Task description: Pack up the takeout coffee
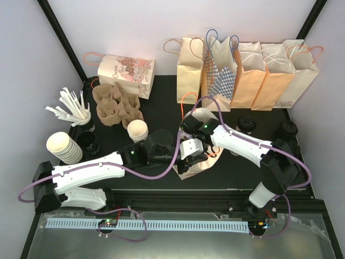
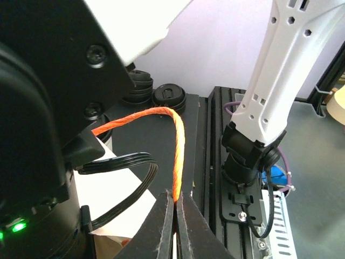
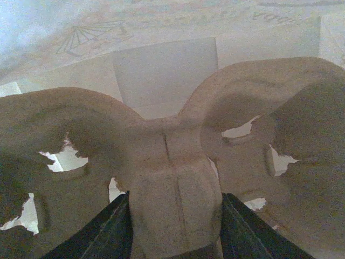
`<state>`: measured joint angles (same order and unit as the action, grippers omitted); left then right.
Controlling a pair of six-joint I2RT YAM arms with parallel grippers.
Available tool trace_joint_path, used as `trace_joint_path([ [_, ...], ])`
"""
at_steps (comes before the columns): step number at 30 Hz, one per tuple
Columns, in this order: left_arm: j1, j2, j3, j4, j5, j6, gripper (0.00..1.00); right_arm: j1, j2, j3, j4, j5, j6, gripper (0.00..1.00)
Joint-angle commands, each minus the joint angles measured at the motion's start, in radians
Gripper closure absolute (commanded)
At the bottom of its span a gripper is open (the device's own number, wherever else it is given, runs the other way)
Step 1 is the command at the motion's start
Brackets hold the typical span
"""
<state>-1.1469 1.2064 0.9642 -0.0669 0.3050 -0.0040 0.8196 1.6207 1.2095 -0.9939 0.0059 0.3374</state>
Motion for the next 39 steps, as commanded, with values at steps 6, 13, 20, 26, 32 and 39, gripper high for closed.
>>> trace_joint_path([
  [6, -0.090, 0.006, 0.071, 0.249, 0.242, -0.069, 0.99, -0.011, 0.062, 0.023, 0.035, 0.048, -0.015, 0.55],
  [13, -0.159, 0.046, 0.143, 0.252, 0.279, -0.065, 0.98, -0.014, 0.068, 0.030, 0.034, 0.055, -0.014, 0.55],
  [20, -0.188, 0.061, 0.175, 0.248, 0.285, -0.064, 0.99, -0.014, 0.070, 0.030, 0.036, 0.058, -0.014, 0.55],
  [26, -0.190, 0.037, 0.197, 0.155, 0.151, -0.027, 0.88, -0.013, 0.048, 0.017, 0.019, 0.070, -0.021, 0.55],
  [32, -0.186, -0.048, 0.220, -0.008, -0.160, -0.022, 0.31, -0.011, -0.040, -0.051, 0.033, 0.049, -0.040, 0.54],
  [39, -0.126, -0.180, 0.251, -0.254, -0.469, -0.196, 0.24, 0.010, -0.114, -0.122, 0.050, 0.051, -0.020, 0.54],
])
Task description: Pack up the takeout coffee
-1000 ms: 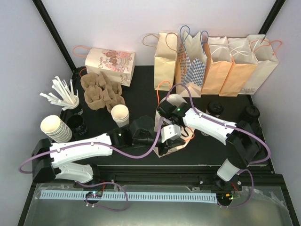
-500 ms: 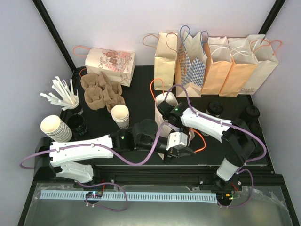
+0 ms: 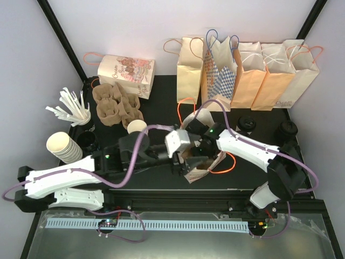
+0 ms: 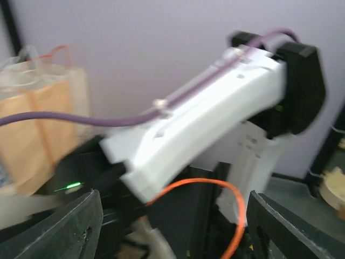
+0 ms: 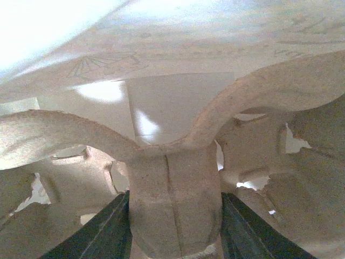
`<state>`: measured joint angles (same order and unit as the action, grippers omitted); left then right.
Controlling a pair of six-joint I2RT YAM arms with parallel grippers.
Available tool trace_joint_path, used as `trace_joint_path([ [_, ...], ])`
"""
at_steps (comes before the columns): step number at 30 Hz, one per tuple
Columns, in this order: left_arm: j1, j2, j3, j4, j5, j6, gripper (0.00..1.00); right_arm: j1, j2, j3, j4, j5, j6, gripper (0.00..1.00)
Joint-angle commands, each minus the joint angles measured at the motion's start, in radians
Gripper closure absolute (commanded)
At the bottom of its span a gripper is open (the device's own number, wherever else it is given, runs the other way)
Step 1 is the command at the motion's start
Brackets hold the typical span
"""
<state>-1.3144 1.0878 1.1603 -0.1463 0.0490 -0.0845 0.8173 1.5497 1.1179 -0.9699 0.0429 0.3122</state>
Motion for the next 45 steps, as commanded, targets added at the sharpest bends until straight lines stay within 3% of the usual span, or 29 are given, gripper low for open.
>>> trace_joint_path([
  [1, 0.064, -0.073, 0.056, -0.213, -0.227, -0.150, 0.24, 0.014, -0.053, -0.037, 0.029, 0.013, 0.010, 0.54],
  [4, 0.166, -0.085, 0.050, -0.329, -0.215, -0.238, 0.23, 0.016, -0.083, -0.053, 0.041, 0.001, 0.020, 0.54],
  [8, 0.301, -0.059, 0.048, -0.432, -0.071, -0.308, 0.21, 0.018, -0.104, -0.061, 0.051, 0.001, 0.026, 0.54],
  [15, 0.342, 0.037, 0.091, -0.462, -0.039, -0.280, 0.21, 0.023, -0.100, -0.077, 0.072, -0.002, 0.029, 0.54],
  [21, 0.378, 0.132, 0.147, -0.535, -0.025, -0.265, 0.36, 0.034, -0.100, -0.084, 0.083, 0.005, 0.034, 0.54],
  [24, 0.392, 0.164, 0.163, -0.561, -0.017, -0.257, 0.49, 0.040, -0.097, -0.088, 0.085, 0.016, 0.037, 0.54],
  [29, 0.412, 0.187, 0.190, -0.605, -0.014, -0.227, 0.89, 0.058, -0.101, -0.095, 0.095, 0.019, 0.048, 0.54],
  [31, 0.417, 0.227, 0.220, -0.637, -0.019, -0.216, 0.98, 0.069, -0.103, -0.095, 0.099, 0.018, 0.053, 0.54],
  [45, 0.425, 0.275, 0.349, -0.719, -0.061, -0.164, 0.98, 0.164, -0.026, -0.090, 0.080, 0.111, 0.148, 0.54],
])
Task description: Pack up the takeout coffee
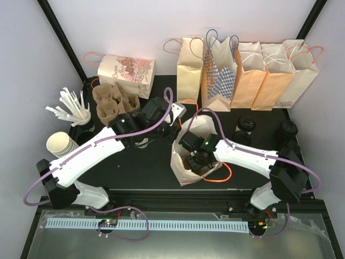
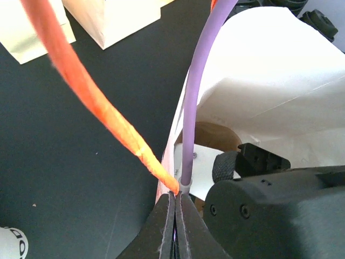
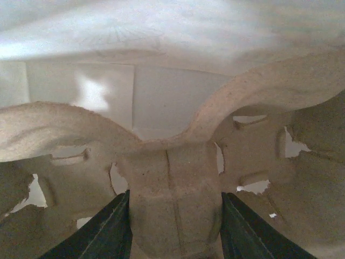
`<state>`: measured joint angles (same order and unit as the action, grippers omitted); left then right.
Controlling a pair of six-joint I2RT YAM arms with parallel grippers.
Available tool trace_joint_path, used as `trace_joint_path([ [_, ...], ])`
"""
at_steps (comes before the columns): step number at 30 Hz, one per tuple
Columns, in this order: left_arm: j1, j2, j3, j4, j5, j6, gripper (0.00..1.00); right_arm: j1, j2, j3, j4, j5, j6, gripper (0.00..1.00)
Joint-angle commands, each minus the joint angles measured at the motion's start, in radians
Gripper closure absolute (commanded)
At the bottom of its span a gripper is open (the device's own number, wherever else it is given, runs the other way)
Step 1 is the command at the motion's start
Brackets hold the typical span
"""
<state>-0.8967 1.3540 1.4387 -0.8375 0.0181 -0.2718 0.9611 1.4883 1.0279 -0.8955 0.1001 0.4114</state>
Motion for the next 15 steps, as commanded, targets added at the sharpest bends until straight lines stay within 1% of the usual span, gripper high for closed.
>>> trace_joint_path([
  [1, 0.007, 0.009, 0.075, -0.033, -0.034, 0.022, 0.98, 0.022, 0.043, -0.001, 0.006, 0.057, 0.060, 0.54],
  [6, 0.008, 0.005, 0.086, -0.045, -0.037, 0.020, 0.98, 0.027, 0.081, -0.032, 0.041, 0.047, 0.097, 0.54],
  [15, 0.008, -0.013, 0.080, -0.029, -0.017, 0.021, 0.98, 0.027, 0.143, -0.109, 0.126, 0.002, 0.117, 0.53],
])
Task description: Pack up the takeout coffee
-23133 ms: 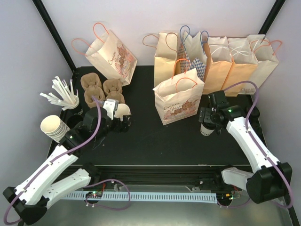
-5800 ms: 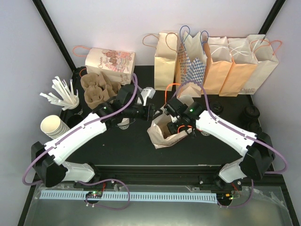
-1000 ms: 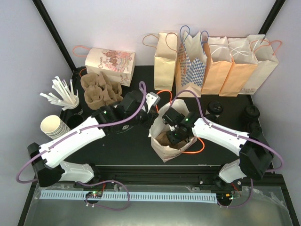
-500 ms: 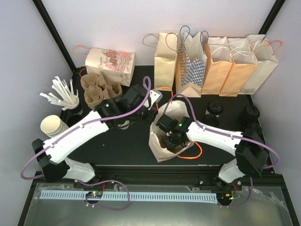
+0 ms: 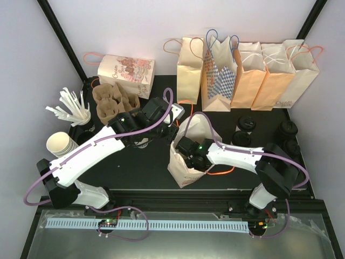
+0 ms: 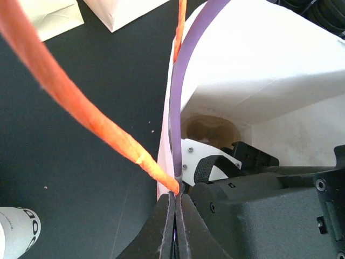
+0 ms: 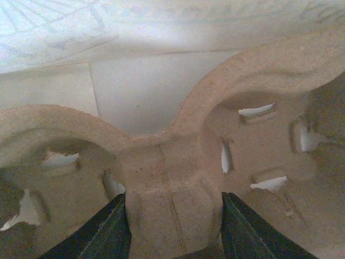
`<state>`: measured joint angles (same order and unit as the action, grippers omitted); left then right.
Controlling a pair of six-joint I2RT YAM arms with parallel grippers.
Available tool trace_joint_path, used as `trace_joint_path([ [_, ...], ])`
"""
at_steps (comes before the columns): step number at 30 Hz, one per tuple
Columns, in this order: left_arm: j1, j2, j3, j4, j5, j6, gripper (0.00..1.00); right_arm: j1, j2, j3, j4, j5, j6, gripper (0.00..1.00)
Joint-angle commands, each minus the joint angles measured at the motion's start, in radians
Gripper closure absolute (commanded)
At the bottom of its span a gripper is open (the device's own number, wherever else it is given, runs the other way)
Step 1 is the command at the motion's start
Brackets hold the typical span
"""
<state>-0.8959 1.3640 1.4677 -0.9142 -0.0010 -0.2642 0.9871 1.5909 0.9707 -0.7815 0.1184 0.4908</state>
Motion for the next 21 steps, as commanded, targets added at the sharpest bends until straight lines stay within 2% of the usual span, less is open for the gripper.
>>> trace_joint_path([
  [1, 0.008, -0.025, 0.048, 0.053, 0.005, 0.017, 0.98, 0.000, 0.045, -0.061, 0.025, -0.025, 0.038, 0.53],
  [21, 0.008, -0.046, 0.017, 0.113, 0.057, 0.055, 0.99, 0.007, 0.154, -0.161, 0.183, -0.102, 0.033, 0.49],
])
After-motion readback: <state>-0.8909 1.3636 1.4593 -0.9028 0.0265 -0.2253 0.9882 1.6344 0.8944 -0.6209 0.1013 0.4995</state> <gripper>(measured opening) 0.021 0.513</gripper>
